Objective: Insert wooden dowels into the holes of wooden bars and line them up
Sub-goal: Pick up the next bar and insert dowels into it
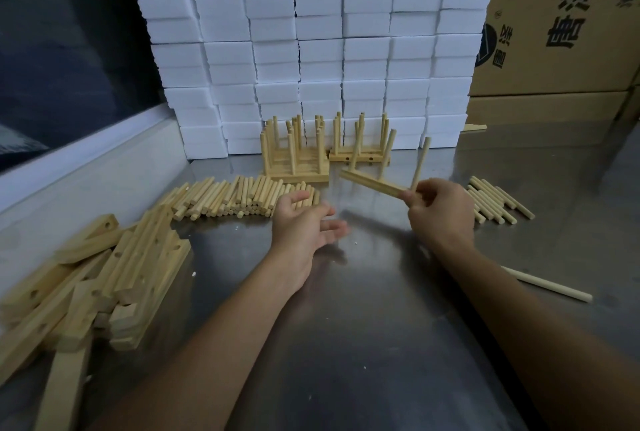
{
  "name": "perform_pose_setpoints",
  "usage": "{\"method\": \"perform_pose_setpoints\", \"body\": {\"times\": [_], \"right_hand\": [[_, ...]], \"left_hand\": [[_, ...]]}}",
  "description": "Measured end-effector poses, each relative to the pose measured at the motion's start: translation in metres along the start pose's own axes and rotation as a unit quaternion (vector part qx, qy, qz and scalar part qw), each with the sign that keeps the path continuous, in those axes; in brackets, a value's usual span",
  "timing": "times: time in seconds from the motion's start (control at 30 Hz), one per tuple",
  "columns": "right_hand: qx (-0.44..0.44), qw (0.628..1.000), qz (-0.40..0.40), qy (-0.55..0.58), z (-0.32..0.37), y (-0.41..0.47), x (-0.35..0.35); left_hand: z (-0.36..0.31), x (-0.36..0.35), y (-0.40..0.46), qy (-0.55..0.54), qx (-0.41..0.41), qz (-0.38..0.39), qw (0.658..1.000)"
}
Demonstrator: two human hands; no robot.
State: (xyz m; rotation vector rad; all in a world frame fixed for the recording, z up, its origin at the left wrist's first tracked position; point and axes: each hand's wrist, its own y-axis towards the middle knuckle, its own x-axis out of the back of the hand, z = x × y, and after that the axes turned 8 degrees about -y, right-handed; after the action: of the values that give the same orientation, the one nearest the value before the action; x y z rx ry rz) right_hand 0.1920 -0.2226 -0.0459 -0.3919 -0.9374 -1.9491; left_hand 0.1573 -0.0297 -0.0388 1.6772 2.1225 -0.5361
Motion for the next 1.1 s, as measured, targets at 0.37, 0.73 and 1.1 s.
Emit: {"method": "perform_pose_setpoints", "body": {"times": [0.37,0.73,1.1], "right_hand": [[0.001,0.984,0.076,-0.163,0.011,0.004,-0.016],[-0.033,0.983,0.102,-0.15,0.013,0.072,-0.068],[-0.084,0.983,0.086,-0.139,0.005,0.129,-0.101]], "left_hand": [[-0.003,0.022,0.009,0.512,-0.228,-0.007,0.828],[0.003,0.024,0.014,0.61,-0.221,0.003,0.761],[0.008,0.024,0.02,0.611,-0.22,-0.028,0.76]]}}
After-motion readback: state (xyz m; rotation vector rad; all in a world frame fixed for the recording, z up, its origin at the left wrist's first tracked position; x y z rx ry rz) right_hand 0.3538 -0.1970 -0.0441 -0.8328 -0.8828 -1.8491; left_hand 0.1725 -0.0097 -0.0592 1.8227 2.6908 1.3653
